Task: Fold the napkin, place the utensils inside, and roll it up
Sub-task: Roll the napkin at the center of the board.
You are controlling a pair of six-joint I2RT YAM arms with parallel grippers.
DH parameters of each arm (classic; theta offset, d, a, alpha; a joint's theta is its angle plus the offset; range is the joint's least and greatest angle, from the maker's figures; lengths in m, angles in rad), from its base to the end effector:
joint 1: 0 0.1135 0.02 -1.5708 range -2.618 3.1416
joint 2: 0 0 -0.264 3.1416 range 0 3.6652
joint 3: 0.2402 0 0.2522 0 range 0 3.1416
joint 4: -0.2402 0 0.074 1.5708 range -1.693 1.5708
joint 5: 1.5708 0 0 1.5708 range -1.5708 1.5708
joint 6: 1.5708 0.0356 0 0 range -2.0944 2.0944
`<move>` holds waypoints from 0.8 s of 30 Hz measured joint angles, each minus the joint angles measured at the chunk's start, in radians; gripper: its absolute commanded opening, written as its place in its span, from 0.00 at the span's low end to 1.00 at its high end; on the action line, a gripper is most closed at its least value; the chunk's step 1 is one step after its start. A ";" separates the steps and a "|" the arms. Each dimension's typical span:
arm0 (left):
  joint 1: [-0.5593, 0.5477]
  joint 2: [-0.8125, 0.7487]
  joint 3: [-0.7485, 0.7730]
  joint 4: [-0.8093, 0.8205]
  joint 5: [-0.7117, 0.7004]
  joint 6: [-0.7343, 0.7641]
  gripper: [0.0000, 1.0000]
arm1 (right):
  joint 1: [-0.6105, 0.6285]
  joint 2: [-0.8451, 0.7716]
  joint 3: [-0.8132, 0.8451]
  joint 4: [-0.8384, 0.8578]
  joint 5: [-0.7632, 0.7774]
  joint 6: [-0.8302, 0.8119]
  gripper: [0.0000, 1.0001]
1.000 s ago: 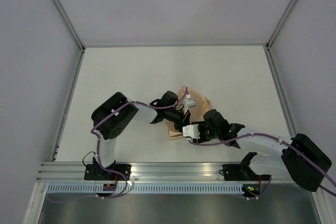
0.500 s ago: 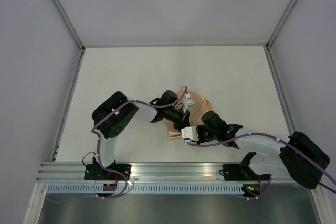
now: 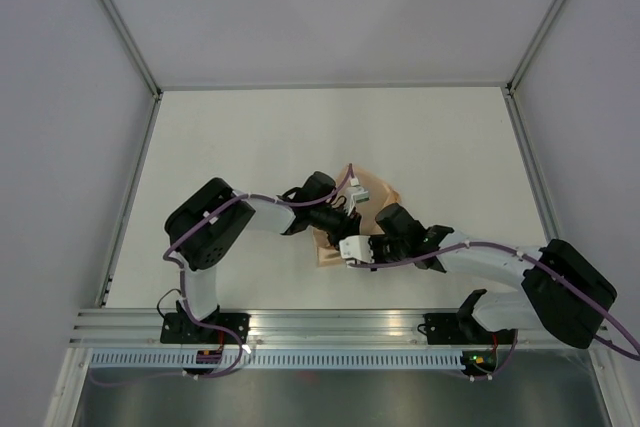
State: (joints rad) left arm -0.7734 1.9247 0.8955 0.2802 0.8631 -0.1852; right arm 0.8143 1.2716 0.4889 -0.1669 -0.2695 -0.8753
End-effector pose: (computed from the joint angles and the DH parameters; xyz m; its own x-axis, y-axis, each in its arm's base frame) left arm 0.2389 -0.2711 0.1160 -0.6358 0.4535 -0.6246 0.7480 0.1627 -0.6434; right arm 0.1449 0.1674 0.1475 0.2622 -0.8004 -0.5392 -0.9458 -0.1023 -0.3081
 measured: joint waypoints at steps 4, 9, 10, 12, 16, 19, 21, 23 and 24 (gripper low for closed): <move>-0.001 -0.048 -0.024 -0.002 -0.089 0.000 0.48 | -0.006 0.039 0.050 -0.056 -0.024 0.001 0.01; 0.005 -0.130 -0.084 0.007 -0.292 -0.001 0.55 | -0.039 0.087 0.111 -0.134 -0.091 0.000 0.00; 0.007 -0.144 -0.090 0.006 -0.328 -0.001 0.56 | -0.046 0.092 0.117 -0.142 -0.101 0.000 0.00; 0.011 -0.177 -0.102 0.004 -0.428 -0.004 0.57 | -0.068 0.109 0.137 -0.169 -0.130 -0.003 0.01; 0.026 -0.266 -0.129 0.002 -0.678 -0.033 0.62 | -0.112 0.154 0.182 -0.218 -0.191 -0.008 0.01; 0.041 -0.357 -0.172 0.008 -0.869 -0.067 0.62 | -0.147 0.200 0.224 -0.267 -0.244 -0.019 0.00; 0.049 -0.415 -0.203 0.016 -0.960 -0.083 0.62 | -0.172 0.236 0.258 -0.305 -0.280 -0.026 0.00; 0.054 -0.480 -0.236 0.023 -1.046 -0.097 0.62 | -0.199 0.286 0.306 -0.357 -0.322 -0.035 0.01; 0.054 -0.510 -0.252 0.031 -1.085 -0.103 0.62 | -0.212 0.311 0.329 -0.384 -0.341 -0.039 0.00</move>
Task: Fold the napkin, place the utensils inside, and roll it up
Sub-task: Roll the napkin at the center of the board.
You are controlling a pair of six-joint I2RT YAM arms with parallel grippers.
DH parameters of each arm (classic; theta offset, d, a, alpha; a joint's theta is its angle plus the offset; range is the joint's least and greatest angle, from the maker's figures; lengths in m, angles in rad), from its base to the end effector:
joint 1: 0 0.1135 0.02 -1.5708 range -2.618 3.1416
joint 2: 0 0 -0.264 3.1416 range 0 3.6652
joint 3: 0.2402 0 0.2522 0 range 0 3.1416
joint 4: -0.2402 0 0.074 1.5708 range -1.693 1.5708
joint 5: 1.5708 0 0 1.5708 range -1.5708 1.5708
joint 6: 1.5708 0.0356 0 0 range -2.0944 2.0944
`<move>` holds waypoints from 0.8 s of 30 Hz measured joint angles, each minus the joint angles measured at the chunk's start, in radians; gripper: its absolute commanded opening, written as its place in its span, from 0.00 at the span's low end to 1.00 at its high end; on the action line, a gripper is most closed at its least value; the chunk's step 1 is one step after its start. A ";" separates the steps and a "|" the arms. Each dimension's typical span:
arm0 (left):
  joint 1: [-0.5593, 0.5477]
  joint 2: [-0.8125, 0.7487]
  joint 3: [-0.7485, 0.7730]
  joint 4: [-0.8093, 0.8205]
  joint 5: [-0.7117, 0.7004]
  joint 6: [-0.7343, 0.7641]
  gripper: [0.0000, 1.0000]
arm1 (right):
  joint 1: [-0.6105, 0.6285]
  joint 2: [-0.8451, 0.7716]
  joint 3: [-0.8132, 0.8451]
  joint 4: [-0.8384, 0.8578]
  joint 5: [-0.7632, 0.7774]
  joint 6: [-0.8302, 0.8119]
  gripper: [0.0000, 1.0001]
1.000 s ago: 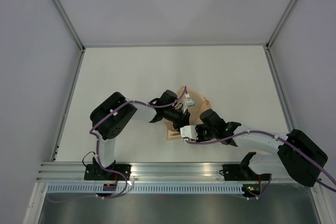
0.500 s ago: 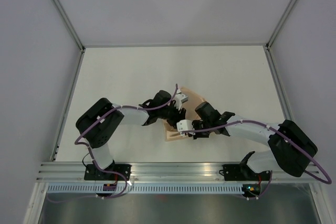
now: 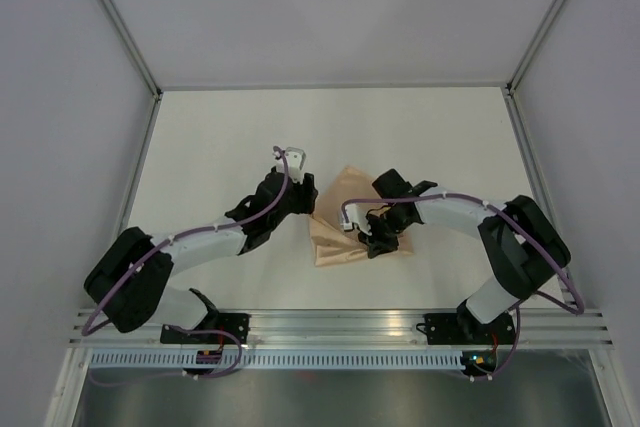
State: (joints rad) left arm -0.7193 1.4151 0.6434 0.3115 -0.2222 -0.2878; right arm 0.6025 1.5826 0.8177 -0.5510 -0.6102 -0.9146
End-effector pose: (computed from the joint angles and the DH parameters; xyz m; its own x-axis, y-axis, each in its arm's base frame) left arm 0.2262 -0.1877 0.1982 -0.4606 0.0354 -0.8869 0.3790 0.9114 -0.1605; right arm 0.2088 0.1683 0.1513 -0.0241 -0.8047 -0.5932 -0.9877 -0.0725 0.1385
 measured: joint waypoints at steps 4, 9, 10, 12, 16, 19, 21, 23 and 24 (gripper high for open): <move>-0.001 -0.150 -0.093 0.048 -0.121 -0.006 0.62 | -0.047 0.101 0.095 -0.111 -0.074 -0.019 0.01; -0.029 -0.309 -0.153 0.119 -0.201 0.059 0.63 | -0.102 0.226 0.202 -0.245 -0.162 -0.052 0.00; -0.045 -0.324 -0.157 0.139 -0.213 0.083 0.63 | -0.110 0.246 0.219 -0.266 -0.175 -0.055 0.00; -0.111 -0.346 -0.174 0.207 -0.245 0.177 0.64 | -0.127 0.290 0.254 -0.311 -0.203 -0.063 0.00; -0.249 -0.324 -0.215 0.319 -0.293 0.355 0.66 | -0.151 0.359 0.311 -0.384 -0.241 -0.076 0.00; -0.335 -0.272 -0.226 0.361 -0.304 0.461 0.66 | -0.163 0.404 0.349 -0.433 -0.262 -0.082 0.01; -0.380 -0.237 -0.226 0.378 -0.306 0.516 0.67 | -0.168 0.426 0.370 -0.460 -0.271 -0.085 0.00; -0.423 -0.204 -0.225 0.377 -0.300 0.559 0.67 | -0.172 0.445 0.385 -0.479 -0.277 -0.085 0.00; -0.443 -0.186 -0.220 0.370 -0.293 0.578 0.67 | -0.174 0.452 0.391 -0.488 -0.280 -0.085 0.00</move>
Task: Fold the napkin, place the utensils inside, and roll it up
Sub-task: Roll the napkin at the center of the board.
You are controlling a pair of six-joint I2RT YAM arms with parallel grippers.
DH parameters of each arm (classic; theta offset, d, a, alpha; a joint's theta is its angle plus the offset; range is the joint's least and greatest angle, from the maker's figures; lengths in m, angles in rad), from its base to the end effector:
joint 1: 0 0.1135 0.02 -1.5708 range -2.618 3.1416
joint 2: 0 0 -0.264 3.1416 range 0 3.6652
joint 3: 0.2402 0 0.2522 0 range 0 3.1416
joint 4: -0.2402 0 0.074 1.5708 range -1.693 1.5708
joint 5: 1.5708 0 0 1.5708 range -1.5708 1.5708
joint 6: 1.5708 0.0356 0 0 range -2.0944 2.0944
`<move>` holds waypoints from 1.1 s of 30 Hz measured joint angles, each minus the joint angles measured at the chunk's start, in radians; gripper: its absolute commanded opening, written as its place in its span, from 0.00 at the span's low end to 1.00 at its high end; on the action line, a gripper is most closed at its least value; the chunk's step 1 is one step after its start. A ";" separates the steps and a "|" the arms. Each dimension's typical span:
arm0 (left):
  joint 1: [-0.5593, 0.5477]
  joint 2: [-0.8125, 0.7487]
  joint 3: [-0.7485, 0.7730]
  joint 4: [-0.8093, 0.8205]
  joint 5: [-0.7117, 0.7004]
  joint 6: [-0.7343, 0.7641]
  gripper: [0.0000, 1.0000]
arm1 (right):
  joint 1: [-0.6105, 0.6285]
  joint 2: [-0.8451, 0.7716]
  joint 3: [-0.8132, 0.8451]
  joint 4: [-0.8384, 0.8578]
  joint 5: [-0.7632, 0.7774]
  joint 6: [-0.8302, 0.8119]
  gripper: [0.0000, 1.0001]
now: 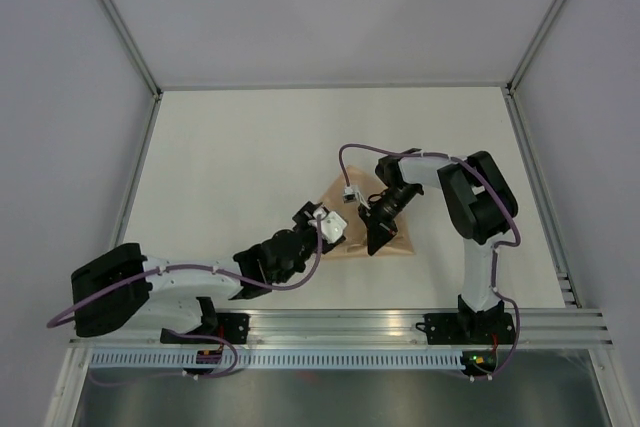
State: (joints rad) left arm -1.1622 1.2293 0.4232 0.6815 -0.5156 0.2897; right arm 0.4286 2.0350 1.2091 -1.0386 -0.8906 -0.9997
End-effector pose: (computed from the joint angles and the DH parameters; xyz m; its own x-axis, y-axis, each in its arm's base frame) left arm 0.1149 -0.2212 0.2140 0.1252 0.3363 -0.9334 0.5929 0.7289 0.3422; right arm 0.2800 0.1584 0.1179 -0.4229 -0.7750 -0.4696 -0.7631 0.0251 0.6458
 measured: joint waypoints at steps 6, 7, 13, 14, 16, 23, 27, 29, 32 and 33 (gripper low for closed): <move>-0.102 0.162 0.122 -0.092 0.053 0.076 0.68 | -0.007 0.044 0.041 -0.052 -0.010 0.000 0.00; -0.120 0.196 0.147 -0.104 0.061 0.087 0.68 | -0.008 0.050 0.046 -0.059 -0.011 0.000 0.01; -0.174 0.350 0.229 -0.185 0.136 0.120 0.70 | -0.014 0.089 0.082 -0.104 -0.018 0.001 0.00; -0.175 0.364 0.236 -0.206 0.151 0.121 0.70 | -0.016 0.095 0.087 -0.111 -0.021 0.001 0.00; -0.175 0.381 0.246 -0.240 0.167 0.121 0.70 | -0.020 0.106 0.094 -0.123 -0.025 0.001 0.00; -0.175 0.408 0.256 -0.269 0.186 0.124 0.70 | -0.027 0.128 0.110 -0.149 -0.031 0.002 0.00; -0.174 0.444 0.259 -0.269 0.184 0.133 0.69 | -0.027 0.141 0.122 -0.163 -0.031 0.005 0.00; -0.171 0.467 0.259 -0.269 0.180 0.138 0.69 | -0.027 0.146 0.127 -0.169 -0.031 0.005 0.01; -0.158 0.480 0.264 -0.261 0.177 0.144 0.68 | -0.029 0.156 0.136 -0.181 -0.032 0.006 0.00; -0.152 0.480 0.265 -0.261 0.177 0.146 0.68 | -0.029 0.158 0.137 -0.182 -0.033 0.008 0.00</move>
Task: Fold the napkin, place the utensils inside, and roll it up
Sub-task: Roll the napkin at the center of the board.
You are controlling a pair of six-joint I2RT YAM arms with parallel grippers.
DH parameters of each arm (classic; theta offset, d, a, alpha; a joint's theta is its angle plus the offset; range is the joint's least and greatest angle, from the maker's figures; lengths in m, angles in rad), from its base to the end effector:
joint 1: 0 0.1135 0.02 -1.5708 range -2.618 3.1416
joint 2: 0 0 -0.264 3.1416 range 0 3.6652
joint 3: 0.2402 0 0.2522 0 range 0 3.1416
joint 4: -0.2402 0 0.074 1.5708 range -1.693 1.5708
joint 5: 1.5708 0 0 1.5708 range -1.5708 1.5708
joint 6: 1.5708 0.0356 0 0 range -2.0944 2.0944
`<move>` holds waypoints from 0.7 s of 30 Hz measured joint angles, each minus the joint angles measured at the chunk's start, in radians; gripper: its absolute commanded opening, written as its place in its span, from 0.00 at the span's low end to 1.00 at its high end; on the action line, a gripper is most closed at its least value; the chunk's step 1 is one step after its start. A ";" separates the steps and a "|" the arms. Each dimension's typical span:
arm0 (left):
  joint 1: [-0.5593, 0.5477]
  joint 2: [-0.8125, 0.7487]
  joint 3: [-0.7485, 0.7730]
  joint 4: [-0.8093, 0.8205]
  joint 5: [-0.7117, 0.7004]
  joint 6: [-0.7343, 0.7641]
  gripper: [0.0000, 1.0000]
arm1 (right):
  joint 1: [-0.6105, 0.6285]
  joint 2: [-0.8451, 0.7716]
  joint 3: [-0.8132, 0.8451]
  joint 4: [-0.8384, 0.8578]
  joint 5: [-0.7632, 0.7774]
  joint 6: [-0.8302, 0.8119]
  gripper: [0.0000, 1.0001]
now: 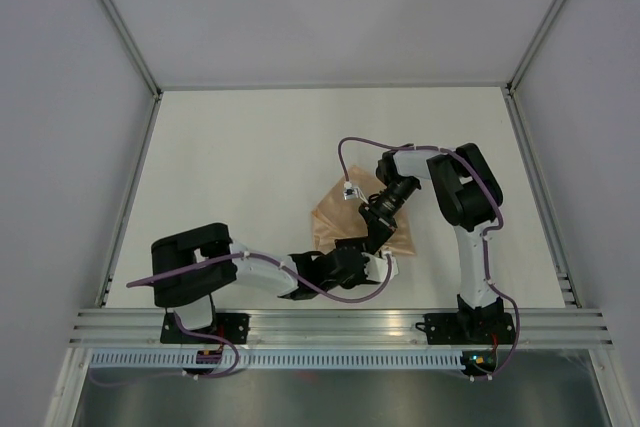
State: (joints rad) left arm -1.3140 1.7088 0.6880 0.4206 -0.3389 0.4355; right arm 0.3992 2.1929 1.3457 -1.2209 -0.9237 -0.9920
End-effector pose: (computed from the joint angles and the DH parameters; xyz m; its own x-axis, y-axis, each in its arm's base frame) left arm 0.0938 -0.3106 0.1368 0.2254 0.7083 -0.6690 0.8244 0.2273 0.5184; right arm 0.2980 0.1566 0.1003 -0.5404 -0.7757 -0.3260 -0.6142 0.0988 0.7829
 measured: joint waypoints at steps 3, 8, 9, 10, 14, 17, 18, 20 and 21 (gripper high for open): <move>0.019 0.001 0.000 0.000 0.001 0.001 0.65 | 0.000 0.002 0.001 -0.005 0.000 0.000 0.00; 0.037 0.010 0.003 -0.005 0.013 0.002 0.51 | -0.002 0.014 0.011 -0.017 -0.001 0.001 0.01; 0.037 0.013 0.004 -0.005 0.019 0.002 0.48 | -0.003 0.016 0.013 -0.019 -0.002 0.001 0.00; 0.038 0.016 0.007 -0.008 0.029 0.001 0.46 | -0.003 0.017 0.014 -0.021 -0.002 0.001 0.01; 0.043 0.026 0.017 -0.021 0.037 0.001 0.32 | -0.003 0.021 0.016 -0.028 0.000 0.001 0.00; 0.050 0.032 0.026 -0.024 0.054 0.001 0.20 | -0.005 0.028 0.019 -0.036 0.000 0.002 0.01; 0.051 0.033 0.027 -0.026 0.061 0.001 0.15 | -0.008 0.028 0.019 -0.038 0.000 0.002 0.01; 0.056 0.037 0.033 -0.027 0.072 0.000 0.08 | -0.011 0.028 0.019 -0.042 0.005 0.002 0.00; 0.059 0.039 0.036 -0.027 0.081 0.000 0.03 | -0.014 0.029 0.019 -0.043 0.007 0.002 0.01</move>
State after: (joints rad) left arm -1.2549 1.7481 0.7238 0.3935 -0.2581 0.4351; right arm 0.3855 2.2215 1.3643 -1.2644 -0.9169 -0.9905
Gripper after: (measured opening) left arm 0.242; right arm 0.144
